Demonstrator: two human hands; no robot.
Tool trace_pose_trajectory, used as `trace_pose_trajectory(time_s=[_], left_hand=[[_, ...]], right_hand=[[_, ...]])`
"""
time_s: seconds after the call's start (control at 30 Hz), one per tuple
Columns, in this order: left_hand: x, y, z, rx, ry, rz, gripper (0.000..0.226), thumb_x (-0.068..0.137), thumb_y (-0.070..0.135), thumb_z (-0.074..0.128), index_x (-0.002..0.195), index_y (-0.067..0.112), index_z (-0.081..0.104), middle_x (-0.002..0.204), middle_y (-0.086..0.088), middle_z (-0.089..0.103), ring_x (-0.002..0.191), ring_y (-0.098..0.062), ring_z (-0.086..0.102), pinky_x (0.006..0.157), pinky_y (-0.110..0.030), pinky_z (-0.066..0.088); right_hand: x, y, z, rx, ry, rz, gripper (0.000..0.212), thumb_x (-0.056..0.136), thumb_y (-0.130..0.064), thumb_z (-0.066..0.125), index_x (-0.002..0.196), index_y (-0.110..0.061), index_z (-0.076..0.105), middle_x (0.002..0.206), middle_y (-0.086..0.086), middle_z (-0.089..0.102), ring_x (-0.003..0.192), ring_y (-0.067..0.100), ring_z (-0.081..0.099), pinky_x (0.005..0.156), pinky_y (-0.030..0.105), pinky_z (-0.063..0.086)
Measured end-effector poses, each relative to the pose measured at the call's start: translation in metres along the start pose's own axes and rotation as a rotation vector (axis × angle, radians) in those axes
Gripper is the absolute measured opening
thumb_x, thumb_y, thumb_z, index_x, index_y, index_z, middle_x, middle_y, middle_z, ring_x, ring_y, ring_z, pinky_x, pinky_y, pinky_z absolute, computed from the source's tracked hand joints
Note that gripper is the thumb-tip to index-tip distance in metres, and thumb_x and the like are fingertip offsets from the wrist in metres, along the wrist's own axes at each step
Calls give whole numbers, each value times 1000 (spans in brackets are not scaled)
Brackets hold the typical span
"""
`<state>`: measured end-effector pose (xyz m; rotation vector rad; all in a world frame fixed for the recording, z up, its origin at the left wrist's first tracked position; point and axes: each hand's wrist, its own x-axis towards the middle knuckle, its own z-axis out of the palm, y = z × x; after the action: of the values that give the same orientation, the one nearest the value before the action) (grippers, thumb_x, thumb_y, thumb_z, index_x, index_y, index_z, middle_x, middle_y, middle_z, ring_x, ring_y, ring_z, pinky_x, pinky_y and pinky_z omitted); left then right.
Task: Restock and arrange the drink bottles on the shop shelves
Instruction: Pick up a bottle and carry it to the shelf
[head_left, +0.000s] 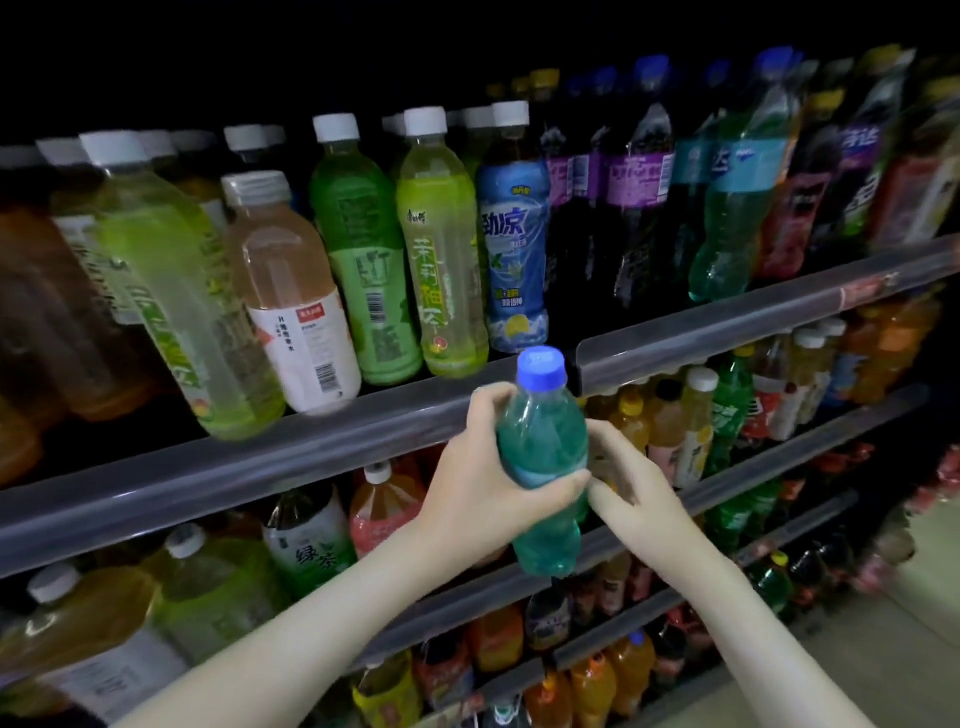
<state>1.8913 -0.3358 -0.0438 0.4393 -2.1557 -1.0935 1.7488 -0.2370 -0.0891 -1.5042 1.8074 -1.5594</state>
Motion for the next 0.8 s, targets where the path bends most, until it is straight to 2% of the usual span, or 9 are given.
trace_pose_trajectory(time_s=[0.07, 0.13, 0.27, 0.43, 0.5, 0.57, 0.63, 0.7, 0.8], left_hand=[[3, 14, -8, -14, 13, 36, 67, 69, 28, 84, 120, 26, 41, 108, 18, 63, 99, 4, 63, 81, -23, 55], [5, 26, -20, -29, 46, 61, 67, 69, 27, 84, 121, 24, 41, 107, 18, 64, 97, 4, 63, 79, -21, 54], [-1, 45, -56, -25, 110, 102, 68, 68, 30, 85, 121, 24, 43, 105, 17, 65, 97, 6, 62, 79, -17, 52], [-19, 54, -118, 113, 122, 178, 69, 69, 50, 75, 126, 40, 37, 117, 23, 58, 109, 6, 56, 89, -18, 48], [-30, 51, -148, 149, 188, 222, 58, 77, 52, 64, 128, 43, 37, 123, 22, 56, 115, 5, 53, 92, -17, 46], [-43, 41, -176, 163, 300, 259, 45, 87, 54, 51, 127, 37, 40, 121, 20, 58, 113, 3, 55, 90, -16, 47], [-56, 29, -200, 177, 391, 240, 39, 90, 59, 43, 124, 39, 43, 116, 20, 59, 111, 2, 57, 86, -14, 47], [-66, 20, -217, 203, 413, 175, 40, 86, 64, 43, 121, 45, 43, 114, 24, 59, 110, 5, 56, 86, -14, 47], [-74, 15, -232, 290, 325, 103, 54, 81, 67, 53, 129, 51, 37, 124, 33, 52, 118, 11, 48, 94, -10, 40]], right_hand=[[-5, -29, -2, 57, -129, -11, 59, 90, 11, 49, 134, -29, 42, 125, -15, 58, 119, 8, 55, 96, 26, 48], [-5, -53, 2, 37, -191, -24, 65, 89, 4, 57, 138, -32, 33, 126, -23, 55, 121, 2, 53, 97, 21, 46], [4, -89, 31, 40, -128, 16, 60, 81, -17, 75, 127, -39, 42, 115, -31, 60, 106, -7, 59, 89, 20, 52], [24, -121, 84, 209, -77, -39, 68, 66, -25, 82, 125, -34, 50, 113, -24, 65, 104, -2, 63, 83, 21, 53], [35, -134, 109, 321, -80, -50, 73, 62, -25, 85, 126, -34, 50, 114, -19, 67, 105, 3, 64, 83, 23, 53], [45, -147, 132, 396, -57, -59, 74, 59, -26, 92, 123, -29, 54, 112, -14, 69, 104, 8, 66, 83, 28, 55], [56, -159, 153, 448, 2, -76, 71, 58, -26, 91, 120, -21, 55, 107, -12, 71, 99, 8, 68, 78, 25, 56], [65, -172, 171, 452, 39, -115, 68, 58, -22, 90, 116, -19, 57, 104, -11, 72, 96, 7, 68, 77, 20, 54], [77, -191, 195, 483, -17, -140, 57, 58, -17, 85, 109, -24, 60, 101, -9, 73, 94, 9, 69, 78, 24, 56]])
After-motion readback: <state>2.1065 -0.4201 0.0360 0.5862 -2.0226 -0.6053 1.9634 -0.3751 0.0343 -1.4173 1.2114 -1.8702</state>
